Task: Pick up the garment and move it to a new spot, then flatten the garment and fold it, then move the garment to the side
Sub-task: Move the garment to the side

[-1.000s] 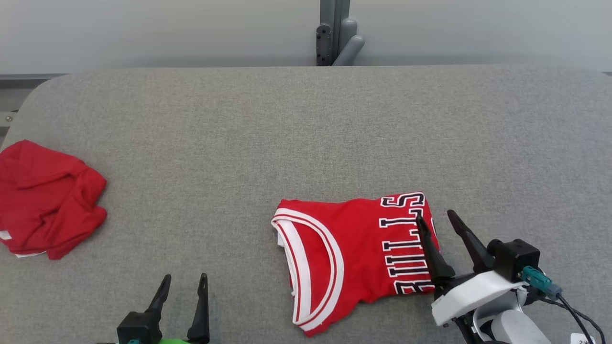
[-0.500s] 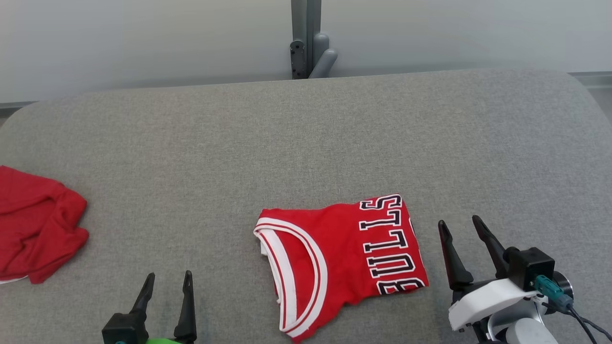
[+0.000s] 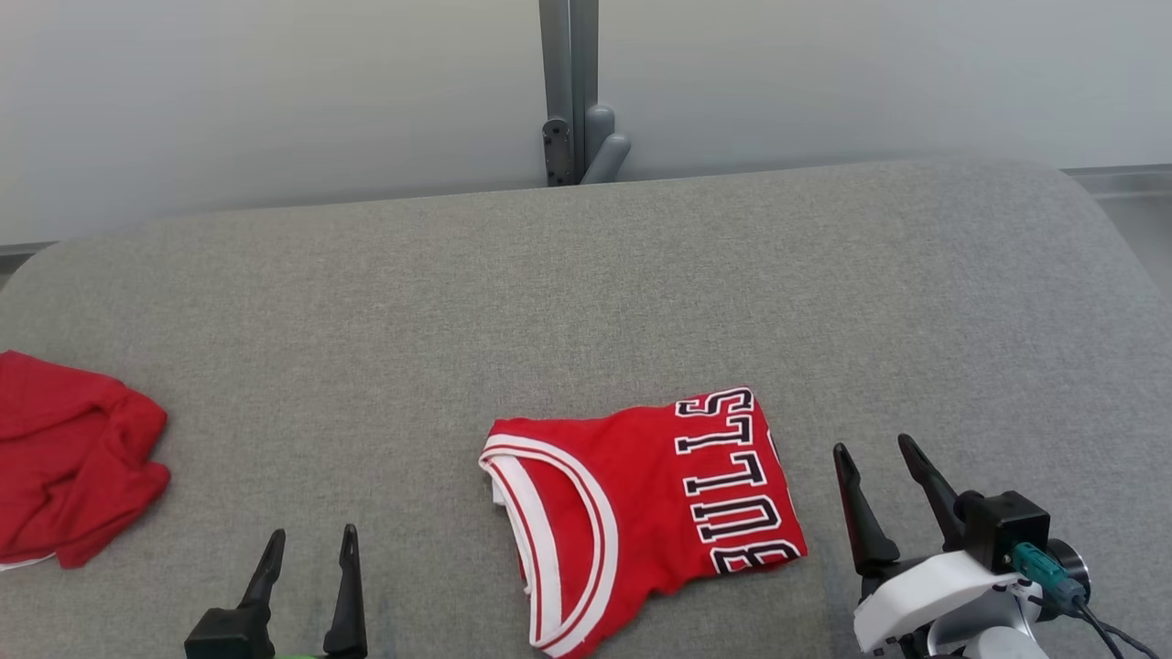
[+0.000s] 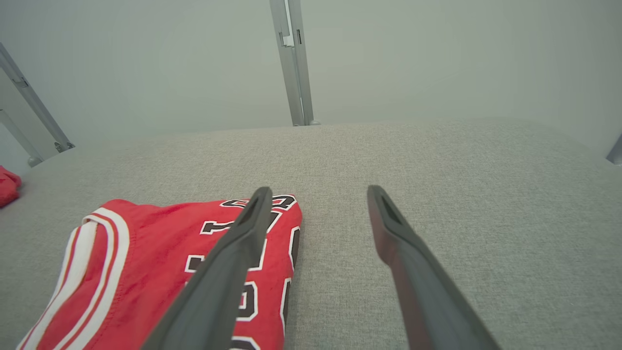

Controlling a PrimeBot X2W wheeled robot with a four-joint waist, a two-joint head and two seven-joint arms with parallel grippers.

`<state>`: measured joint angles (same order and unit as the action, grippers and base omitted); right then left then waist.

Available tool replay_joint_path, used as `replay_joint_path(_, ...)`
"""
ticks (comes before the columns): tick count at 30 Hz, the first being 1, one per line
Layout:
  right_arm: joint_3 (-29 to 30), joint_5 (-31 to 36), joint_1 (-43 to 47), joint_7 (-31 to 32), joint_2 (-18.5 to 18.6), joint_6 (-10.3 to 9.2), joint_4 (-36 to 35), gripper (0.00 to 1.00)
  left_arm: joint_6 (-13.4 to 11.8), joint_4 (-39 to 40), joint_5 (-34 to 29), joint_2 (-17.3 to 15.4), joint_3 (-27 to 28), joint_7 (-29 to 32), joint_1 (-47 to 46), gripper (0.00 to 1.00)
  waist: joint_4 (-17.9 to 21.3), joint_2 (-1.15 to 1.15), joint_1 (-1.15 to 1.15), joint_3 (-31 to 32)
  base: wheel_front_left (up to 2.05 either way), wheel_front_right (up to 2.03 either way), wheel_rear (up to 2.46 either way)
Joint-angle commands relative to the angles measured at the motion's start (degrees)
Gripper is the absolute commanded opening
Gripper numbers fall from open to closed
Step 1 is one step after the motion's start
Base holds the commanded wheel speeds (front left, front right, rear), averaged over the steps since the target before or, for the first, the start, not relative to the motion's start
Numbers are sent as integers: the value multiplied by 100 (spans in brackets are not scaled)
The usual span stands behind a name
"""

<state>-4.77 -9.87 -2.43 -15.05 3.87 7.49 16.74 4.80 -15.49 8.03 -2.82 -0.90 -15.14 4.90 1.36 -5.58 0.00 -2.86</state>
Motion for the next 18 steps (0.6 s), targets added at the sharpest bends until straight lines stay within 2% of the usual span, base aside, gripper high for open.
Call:
replay_joint_path(1, -8, 10, 100, -9, -18, -1, 23, 100, 20, 5, -14, -16, 20, 2, 86, 100, 1, 0, 0, 11, 0, 0, 0)
replay_joint_path(10, -143, -37, 15, -9, -22, -1, 188, 100, 6, 14, 38, -16, -18, 2, 84, 100, -74, 0, 0, -73, 0, 0, 0)
replay_joint_path(18, -267, -179, -394, -9, 26, -1, 860, 100, 27, -69, -15, -17, -186, 2, -125, 100, -468, 0, 0, -494, 0, 0, 0)
